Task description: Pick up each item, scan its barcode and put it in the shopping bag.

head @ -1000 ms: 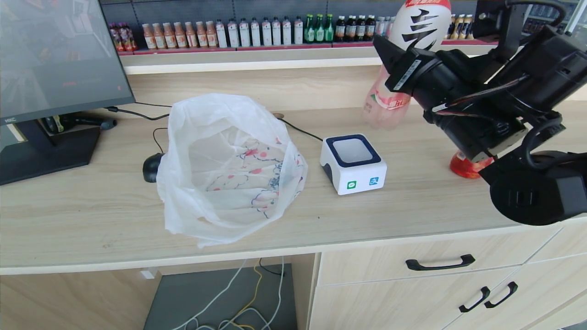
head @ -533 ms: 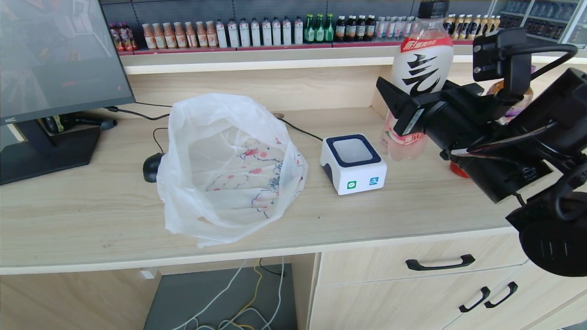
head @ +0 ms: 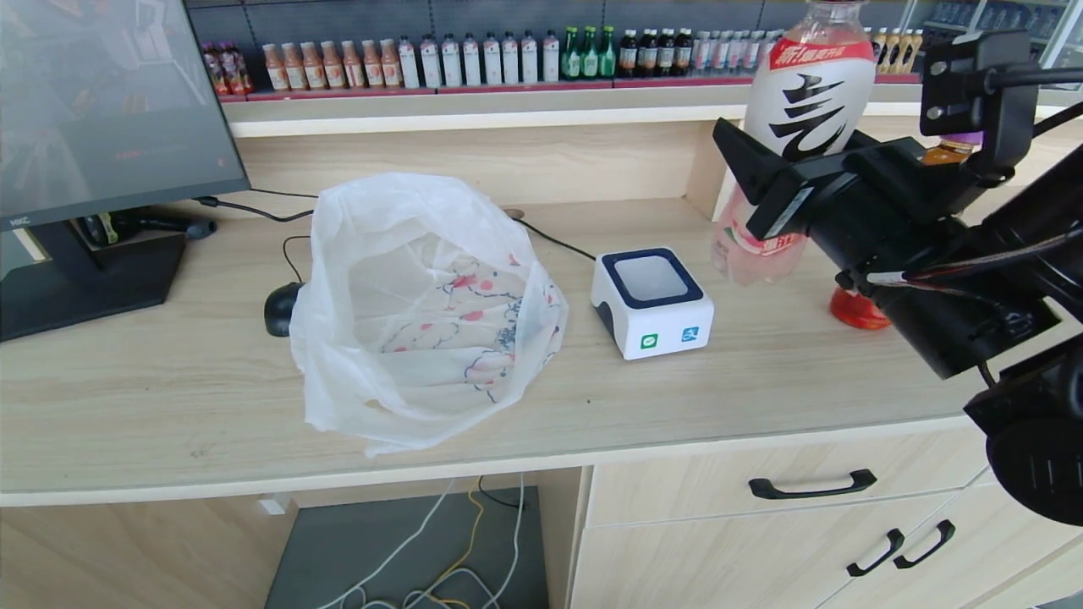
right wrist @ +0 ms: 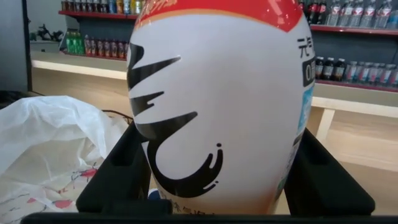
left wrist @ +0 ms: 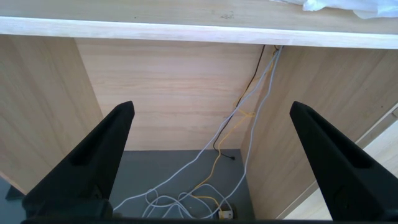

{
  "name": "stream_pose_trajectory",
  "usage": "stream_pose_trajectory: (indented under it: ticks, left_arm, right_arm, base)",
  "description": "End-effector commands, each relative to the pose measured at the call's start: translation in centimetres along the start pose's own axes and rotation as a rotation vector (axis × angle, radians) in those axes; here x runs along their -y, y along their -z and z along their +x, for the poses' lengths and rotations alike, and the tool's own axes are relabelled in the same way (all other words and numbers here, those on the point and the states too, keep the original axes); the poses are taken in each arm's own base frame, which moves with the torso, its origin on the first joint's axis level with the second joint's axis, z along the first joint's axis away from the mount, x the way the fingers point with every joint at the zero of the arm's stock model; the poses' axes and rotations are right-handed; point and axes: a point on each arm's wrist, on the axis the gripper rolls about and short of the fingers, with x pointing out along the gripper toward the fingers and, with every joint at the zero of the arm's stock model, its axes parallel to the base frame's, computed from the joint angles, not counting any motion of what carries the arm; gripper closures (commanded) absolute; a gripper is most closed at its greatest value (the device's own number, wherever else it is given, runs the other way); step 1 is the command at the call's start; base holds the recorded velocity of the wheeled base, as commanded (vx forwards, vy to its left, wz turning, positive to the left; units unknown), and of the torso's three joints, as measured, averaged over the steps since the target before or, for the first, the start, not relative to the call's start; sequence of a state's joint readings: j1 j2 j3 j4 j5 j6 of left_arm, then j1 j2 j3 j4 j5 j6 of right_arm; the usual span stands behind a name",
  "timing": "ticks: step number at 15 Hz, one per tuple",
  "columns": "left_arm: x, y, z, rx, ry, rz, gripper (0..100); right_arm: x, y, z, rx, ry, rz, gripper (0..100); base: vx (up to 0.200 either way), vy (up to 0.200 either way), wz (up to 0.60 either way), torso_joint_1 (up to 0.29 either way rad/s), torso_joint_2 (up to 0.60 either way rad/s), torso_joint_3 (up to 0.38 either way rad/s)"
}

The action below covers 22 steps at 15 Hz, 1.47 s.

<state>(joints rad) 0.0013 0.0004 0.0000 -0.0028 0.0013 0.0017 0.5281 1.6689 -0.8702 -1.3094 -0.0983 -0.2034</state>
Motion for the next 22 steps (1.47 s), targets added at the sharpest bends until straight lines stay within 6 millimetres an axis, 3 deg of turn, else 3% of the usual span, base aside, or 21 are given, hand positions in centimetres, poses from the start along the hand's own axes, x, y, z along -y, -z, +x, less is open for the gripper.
stream_pose_trajectory:
  ticks: [1,19,22]
  left_arm:
    - [0.0,0.0,0.0,0.001,-0.001,0.0,0]
    - [0.0,0.0,0.0,0.001,-0.001,-0.002,0]
    - [0.0,0.0,0.0,0.001,-0.001,0.001,0]
  right_arm:
    - [0.1,0.2,-0.8,-0.003,0.003,0.002,100]
    - [-0.4,-0.8,-0.4,0.054,-0.002,0.039,100]
    - [-0.7,-1.3,0.4,0.086,-0.001,0.059,100]
  base:
    - [0.0,0.0,0.0,0.0,0.0,0.0]
    - [0.0,0.2,0.0,0.002,0.0,0.002]
    - [0.0,0.0,0.0,0.0,0.0,0.0]
